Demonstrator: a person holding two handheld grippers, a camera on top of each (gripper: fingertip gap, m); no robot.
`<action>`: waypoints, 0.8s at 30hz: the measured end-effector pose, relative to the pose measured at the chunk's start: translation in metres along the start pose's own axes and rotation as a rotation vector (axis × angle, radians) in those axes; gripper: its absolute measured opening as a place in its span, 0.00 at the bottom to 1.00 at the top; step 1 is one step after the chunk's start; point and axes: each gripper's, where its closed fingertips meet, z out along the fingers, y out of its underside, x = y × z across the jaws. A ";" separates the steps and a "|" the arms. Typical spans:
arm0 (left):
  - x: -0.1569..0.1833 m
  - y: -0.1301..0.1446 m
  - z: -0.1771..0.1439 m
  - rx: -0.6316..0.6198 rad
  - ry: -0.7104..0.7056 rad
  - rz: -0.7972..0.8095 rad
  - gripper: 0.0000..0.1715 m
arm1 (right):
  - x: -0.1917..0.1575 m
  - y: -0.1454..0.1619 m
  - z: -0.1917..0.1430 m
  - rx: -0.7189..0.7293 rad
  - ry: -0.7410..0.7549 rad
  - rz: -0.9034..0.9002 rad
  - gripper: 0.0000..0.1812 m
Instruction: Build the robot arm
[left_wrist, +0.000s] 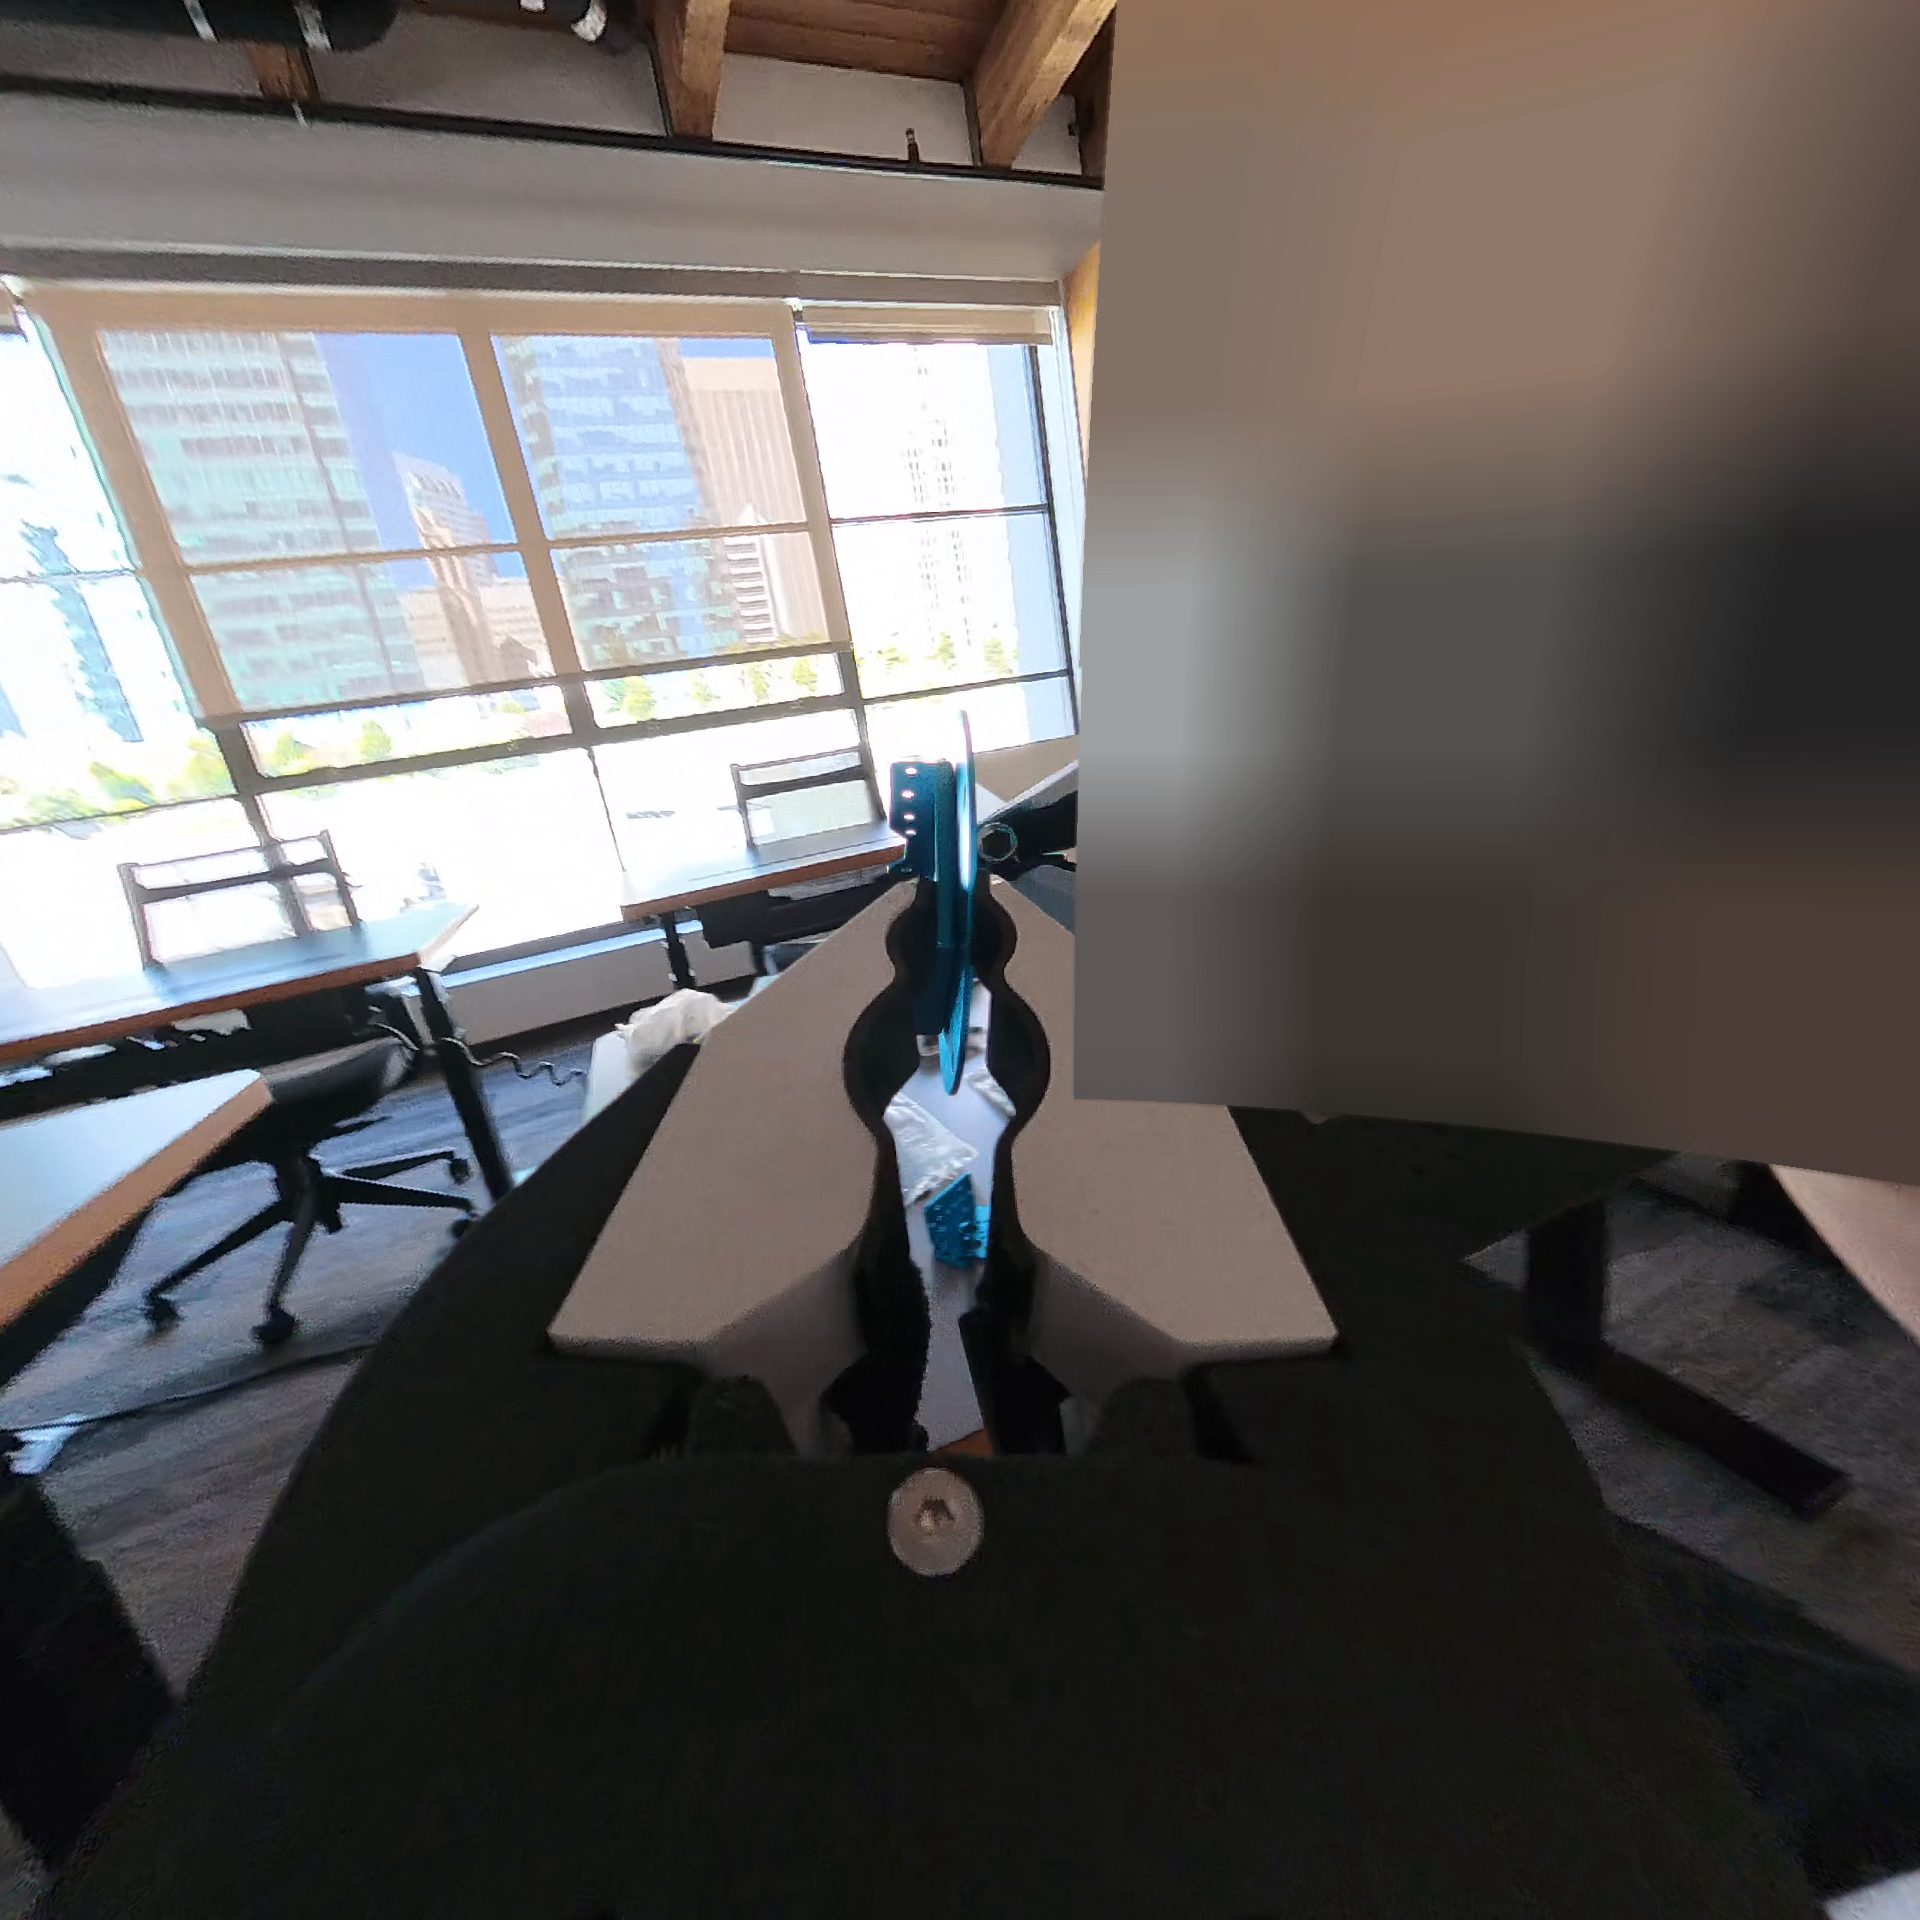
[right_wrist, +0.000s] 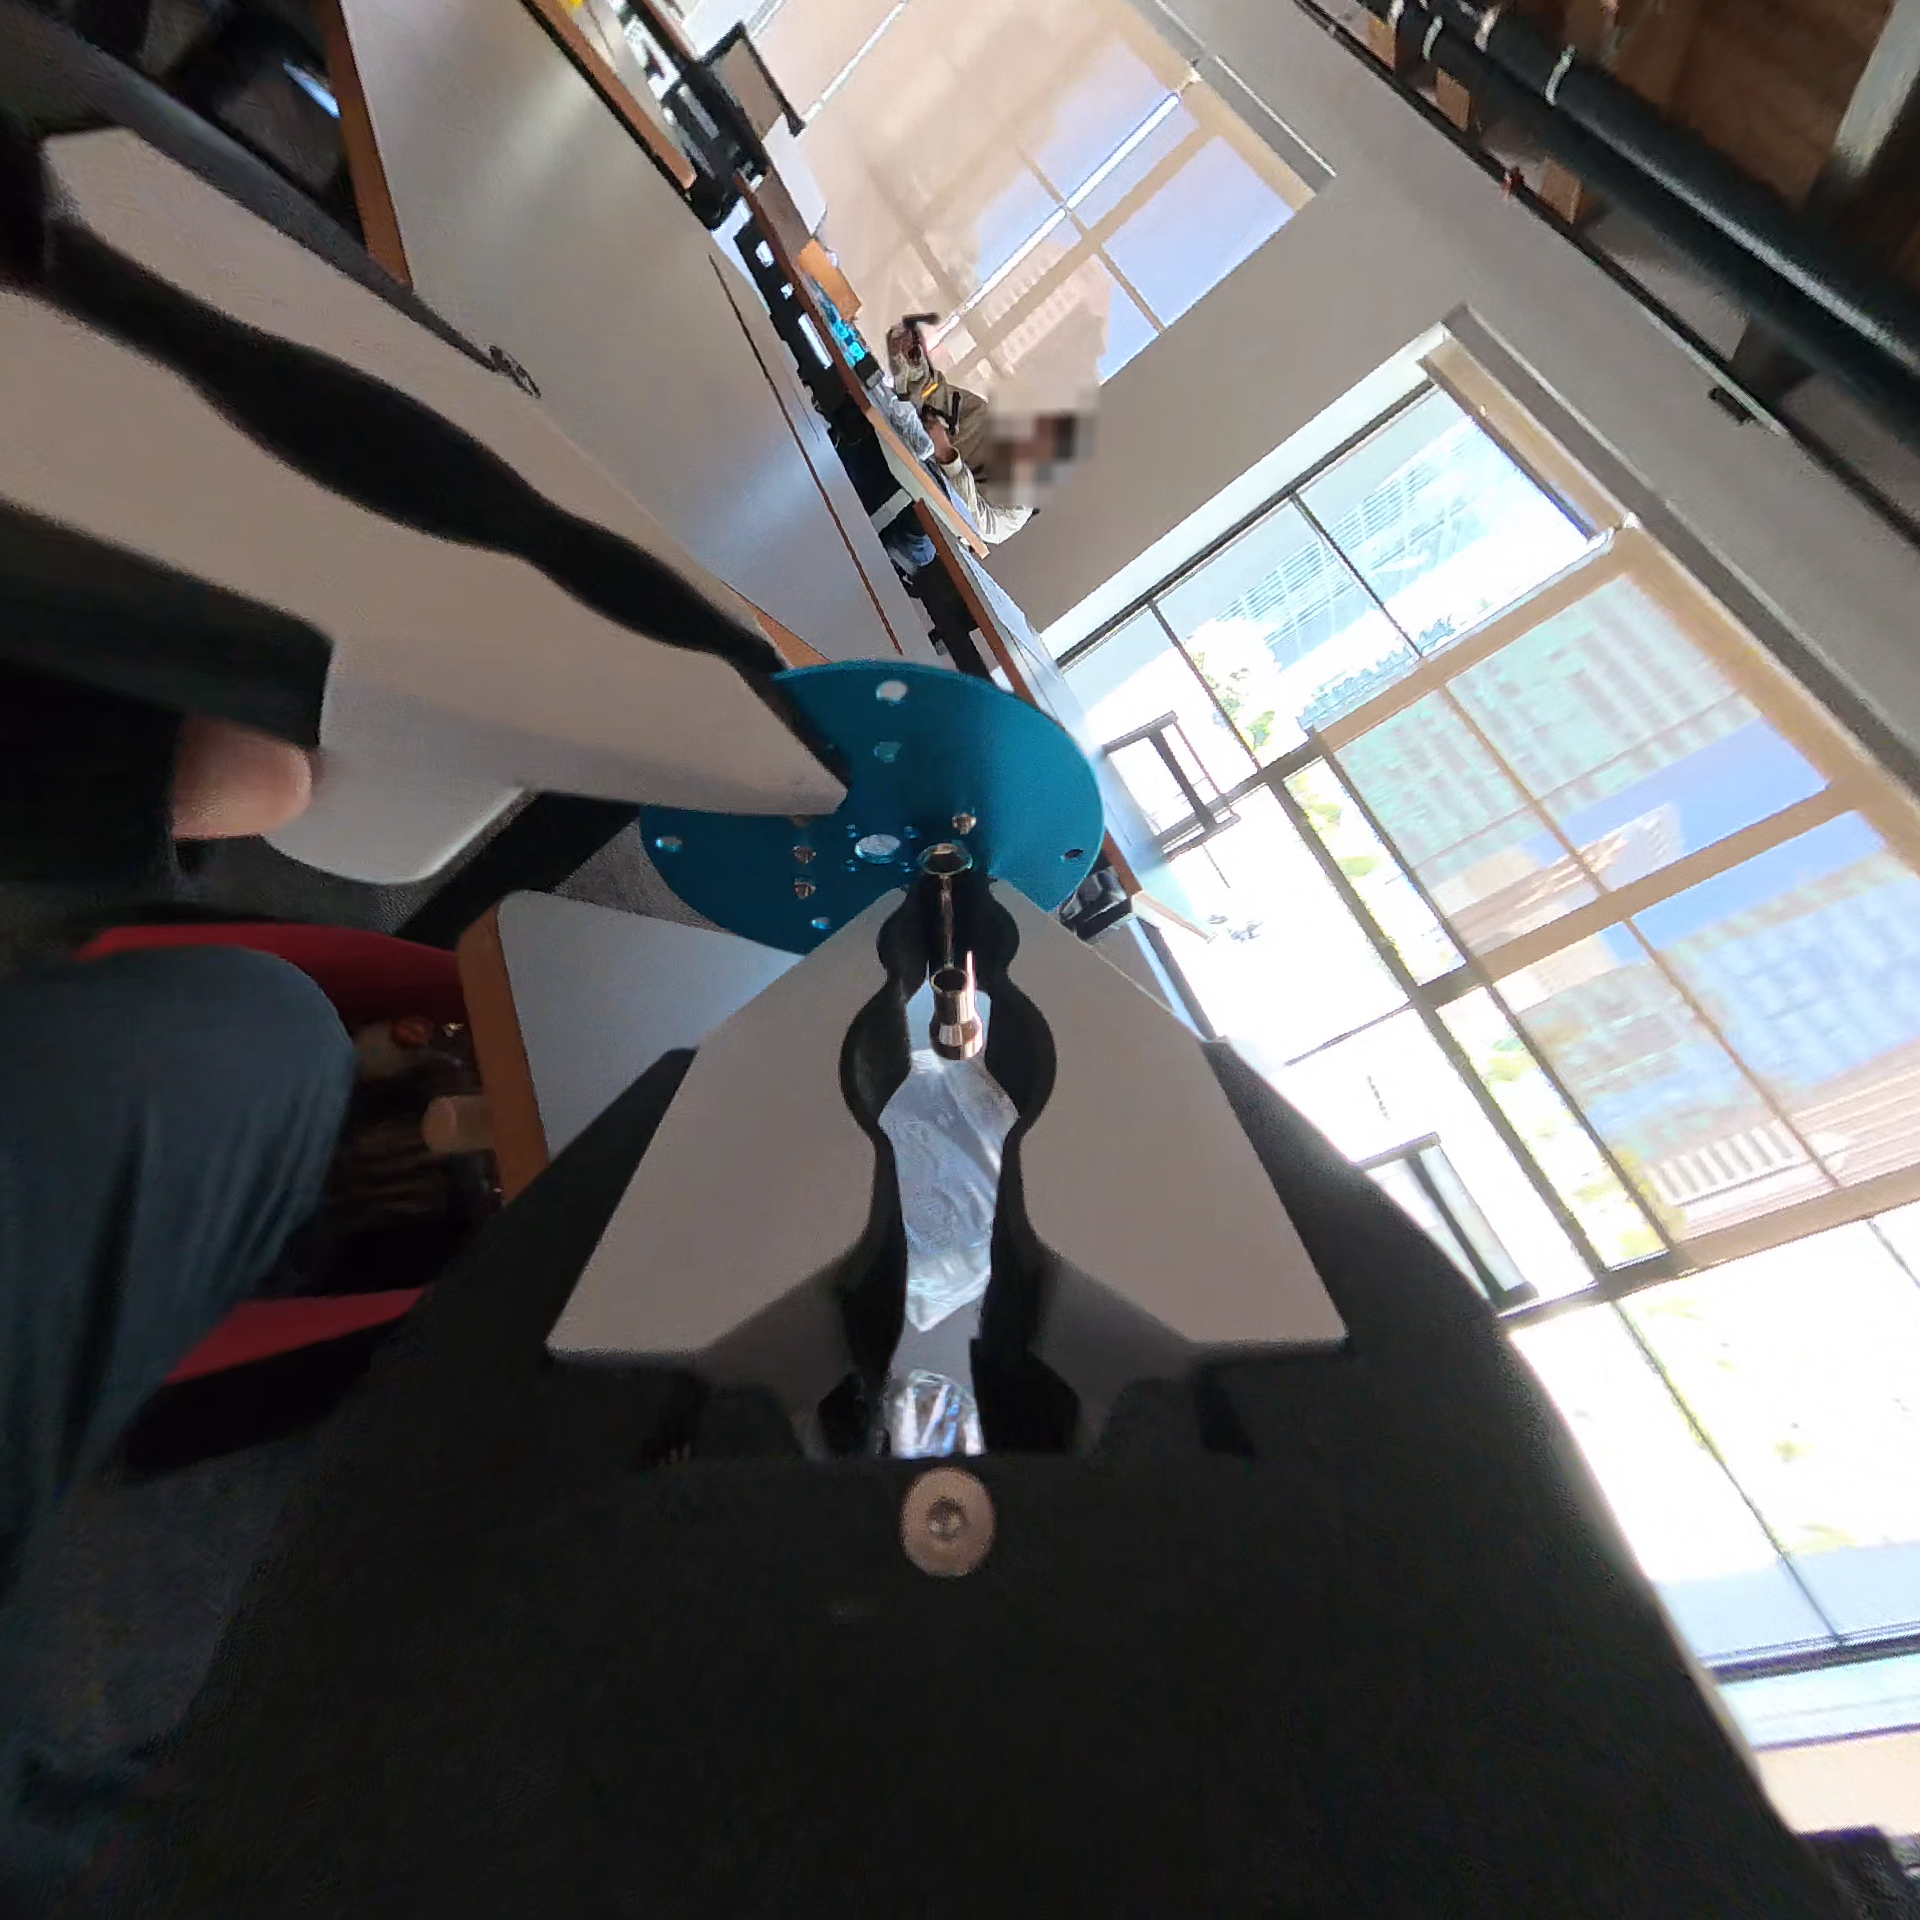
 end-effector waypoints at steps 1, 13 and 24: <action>0.001 0.000 0.001 -0.001 -0.008 0.034 0.03 | 0.000 0.001 0.001 0.003 0.005 0.032 0.03; -0.006 -0.006 0.002 0.064 -0.033 0.045 0.03 | 0.004 -0.005 0.006 0.210 -0.177 0.743 0.03; -0.013 -0.003 0.000 0.070 -0.063 0.070 0.02 | 0.000 -0.007 0.011 0.213 -0.158 0.663 0.03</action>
